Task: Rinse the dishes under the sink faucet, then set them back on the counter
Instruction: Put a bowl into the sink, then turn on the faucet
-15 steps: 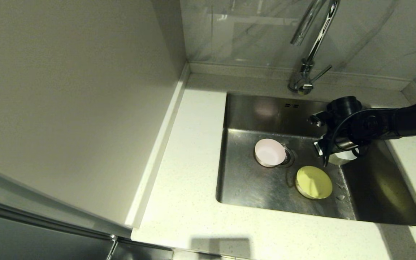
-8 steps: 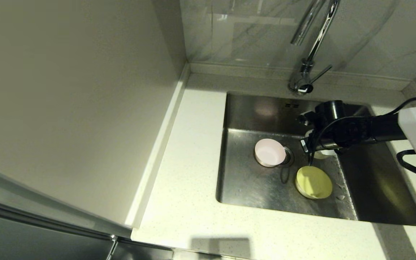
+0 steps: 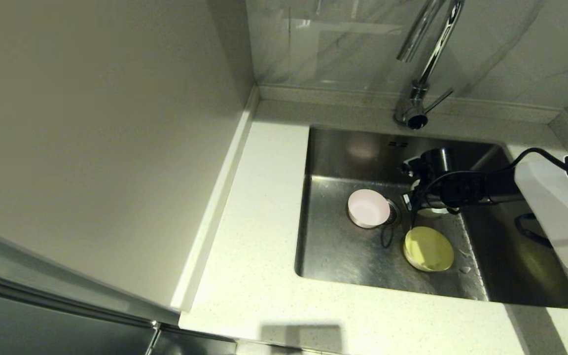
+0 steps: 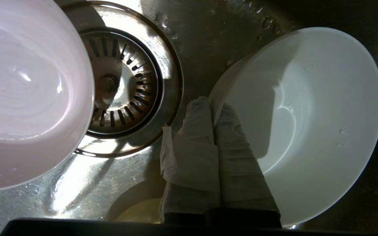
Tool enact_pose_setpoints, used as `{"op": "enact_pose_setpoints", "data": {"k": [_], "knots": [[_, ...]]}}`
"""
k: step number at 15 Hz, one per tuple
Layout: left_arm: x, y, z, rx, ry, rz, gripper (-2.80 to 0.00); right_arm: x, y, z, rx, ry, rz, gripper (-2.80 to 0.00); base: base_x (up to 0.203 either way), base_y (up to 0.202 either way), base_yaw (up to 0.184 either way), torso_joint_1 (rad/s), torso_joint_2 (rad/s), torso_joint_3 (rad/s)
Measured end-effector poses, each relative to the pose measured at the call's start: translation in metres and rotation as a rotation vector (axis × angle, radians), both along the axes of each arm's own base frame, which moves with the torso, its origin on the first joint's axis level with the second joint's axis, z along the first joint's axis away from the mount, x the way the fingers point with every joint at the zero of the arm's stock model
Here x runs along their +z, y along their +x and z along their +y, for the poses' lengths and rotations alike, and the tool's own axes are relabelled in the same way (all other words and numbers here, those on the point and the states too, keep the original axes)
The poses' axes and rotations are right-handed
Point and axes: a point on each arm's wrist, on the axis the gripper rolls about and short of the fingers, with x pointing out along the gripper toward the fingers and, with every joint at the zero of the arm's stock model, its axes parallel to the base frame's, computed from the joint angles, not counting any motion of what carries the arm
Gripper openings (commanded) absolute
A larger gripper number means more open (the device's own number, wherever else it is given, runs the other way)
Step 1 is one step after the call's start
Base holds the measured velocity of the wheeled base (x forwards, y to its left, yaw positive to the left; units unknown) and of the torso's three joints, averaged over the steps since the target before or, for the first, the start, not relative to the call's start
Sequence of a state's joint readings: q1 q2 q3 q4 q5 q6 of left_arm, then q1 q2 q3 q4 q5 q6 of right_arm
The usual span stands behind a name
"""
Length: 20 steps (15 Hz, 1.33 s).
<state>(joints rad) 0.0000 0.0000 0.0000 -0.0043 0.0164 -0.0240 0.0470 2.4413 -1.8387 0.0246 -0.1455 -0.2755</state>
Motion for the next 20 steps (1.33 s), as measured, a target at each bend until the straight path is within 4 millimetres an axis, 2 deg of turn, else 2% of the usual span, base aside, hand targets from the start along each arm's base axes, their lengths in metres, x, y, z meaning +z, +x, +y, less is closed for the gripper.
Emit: {"op": "enact_pose_setpoints", "data": {"k": [3,7,9,11,14,17,20], "knots": [[0.000,0.000,0.000,0.000,0.000,0.000,-2.80,-0.001,0.001,0.000,0.000,0.001,0.002,0.00,0.000,0.000,0.000,0.000,0.00,0.000],[0.000,0.000,0.000,0.000,0.000,0.000,-2.80,0.017,-0.005,0.000,-0.016,0.025,-0.026,0.00,0.000,0.000,0.000,0.000,0.00,0.000],[0.000,0.000,0.000,0.000,0.000,0.000,-2.80,0.037,-0.012,-0.001,-0.032,0.051,-0.065,0.00,0.000,0.000,0.000,0.000,0.00,0.000],[0.000,0.000,0.000,0.000,0.000,0.000,-2.80,0.069,-0.026,-0.005,-0.070,0.104,-0.129,0.00,0.000,0.000,0.000,0.000,0.00,0.000],[0.000,0.000,0.000,0.000,0.000,0.001,-2.80,0.112,-0.055,-0.025,-0.121,0.170,-0.168,0.00,0.000,0.000,0.000,0.000,0.00,0.000],[0.000,0.000,0.000,0.000,0.000,0.000,-2.80,0.143,-0.081,-0.044,-0.164,0.268,-0.180,0.00,0.000,0.000,0.000,0.000,0.00,0.000],[0.000,0.000,0.000,0.000,0.000,0.000,-2.80,0.166,-0.095,-0.057,-0.189,0.317,-0.239,0.00,0.000,0.000,0.000,0.000,0.00,0.000]]}}
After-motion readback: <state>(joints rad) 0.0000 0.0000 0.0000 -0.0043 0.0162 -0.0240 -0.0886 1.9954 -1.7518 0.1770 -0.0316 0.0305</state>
